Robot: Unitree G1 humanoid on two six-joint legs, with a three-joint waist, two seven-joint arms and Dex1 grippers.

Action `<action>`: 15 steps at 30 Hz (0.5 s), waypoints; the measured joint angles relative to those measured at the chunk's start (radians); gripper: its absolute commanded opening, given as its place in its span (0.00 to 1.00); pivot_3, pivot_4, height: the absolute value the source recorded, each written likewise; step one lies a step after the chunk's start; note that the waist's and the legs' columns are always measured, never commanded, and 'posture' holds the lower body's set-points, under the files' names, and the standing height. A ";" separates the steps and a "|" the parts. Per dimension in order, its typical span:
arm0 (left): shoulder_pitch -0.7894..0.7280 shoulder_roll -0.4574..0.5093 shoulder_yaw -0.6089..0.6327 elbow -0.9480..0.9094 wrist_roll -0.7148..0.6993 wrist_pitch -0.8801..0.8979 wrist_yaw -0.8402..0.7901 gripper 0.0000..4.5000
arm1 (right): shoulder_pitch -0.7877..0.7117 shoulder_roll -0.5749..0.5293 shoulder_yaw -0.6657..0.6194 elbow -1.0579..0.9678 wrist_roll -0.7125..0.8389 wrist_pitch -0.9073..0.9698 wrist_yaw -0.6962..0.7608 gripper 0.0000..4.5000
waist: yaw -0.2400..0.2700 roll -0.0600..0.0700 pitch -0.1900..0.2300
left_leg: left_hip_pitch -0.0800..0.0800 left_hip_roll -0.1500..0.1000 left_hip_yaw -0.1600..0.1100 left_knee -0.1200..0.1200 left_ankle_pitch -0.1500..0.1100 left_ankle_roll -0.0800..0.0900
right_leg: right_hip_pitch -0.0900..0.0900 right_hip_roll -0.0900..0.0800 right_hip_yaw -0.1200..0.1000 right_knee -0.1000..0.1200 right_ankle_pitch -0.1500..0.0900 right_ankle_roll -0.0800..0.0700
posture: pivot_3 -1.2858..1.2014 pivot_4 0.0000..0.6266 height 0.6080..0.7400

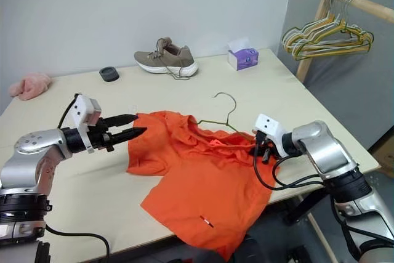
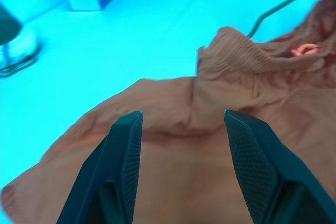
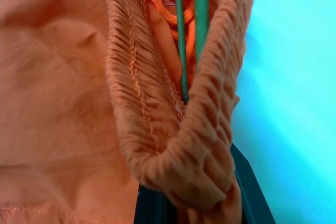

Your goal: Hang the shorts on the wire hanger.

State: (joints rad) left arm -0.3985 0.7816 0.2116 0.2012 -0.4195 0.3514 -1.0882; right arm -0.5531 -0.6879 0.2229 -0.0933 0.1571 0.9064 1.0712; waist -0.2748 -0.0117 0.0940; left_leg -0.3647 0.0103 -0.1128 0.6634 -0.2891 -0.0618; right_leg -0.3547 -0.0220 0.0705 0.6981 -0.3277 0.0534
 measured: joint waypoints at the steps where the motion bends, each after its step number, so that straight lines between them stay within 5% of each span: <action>1: -0.005 -0.001 0.006 0.000 -0.014 0.018 0.005 0.57 | 0.021 0.000 -0.031 -0.009 0.014 0.025 -0.021 0.00 | 0.001 0.000 0.000 | 0.000 0.000 0.000 0.000 0.000 0.000 | 0.000 0.000 0.000 0.000 0.000 0.000 | 0.40 0.04 1.00; 9: -0.003 -0.080 -0.075 -0.213 -0.120 0.142 -0.034 0.57 | 0.175 -0.058 -0.291 -0.049 0.068 0.175 -0.192 0.00 | 0.007 0.000 0.000 | 0.000 -0.001 0.002 0.000 0.000 0.000 | 0.001 0.000 0.001 -0.001 0.000 0.000 | 0.39 0.05 1.00; 15: -0.054 -0.159 -0.165 -0.314 -0.153 0.189 -0.029 0.89 | 0.279 -0.082 -0.456 -0.082 0.099 0.261 -0.291 0.00 | -0.006 0.000 0.000 | 0.001 -0.003 0.006 0.000 0.000 0.000 | 0.002 0.004 0.001 0.000 0.000 0.000 | 0.37 0.08 1.00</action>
State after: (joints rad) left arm -0.4521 0.6231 0.0468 -0.1129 -0.5727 0.5405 -1.1176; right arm -0.2745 -0.7700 -0.2333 -0.1757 0.2565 1.1678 0.7806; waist -0.2805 -0.0115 0.0940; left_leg -0.3634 0.0071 -0.1067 0.6638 -0.2892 -0.0617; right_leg -0.3526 -0.0183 0.0716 0.6976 -0.3277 0.0537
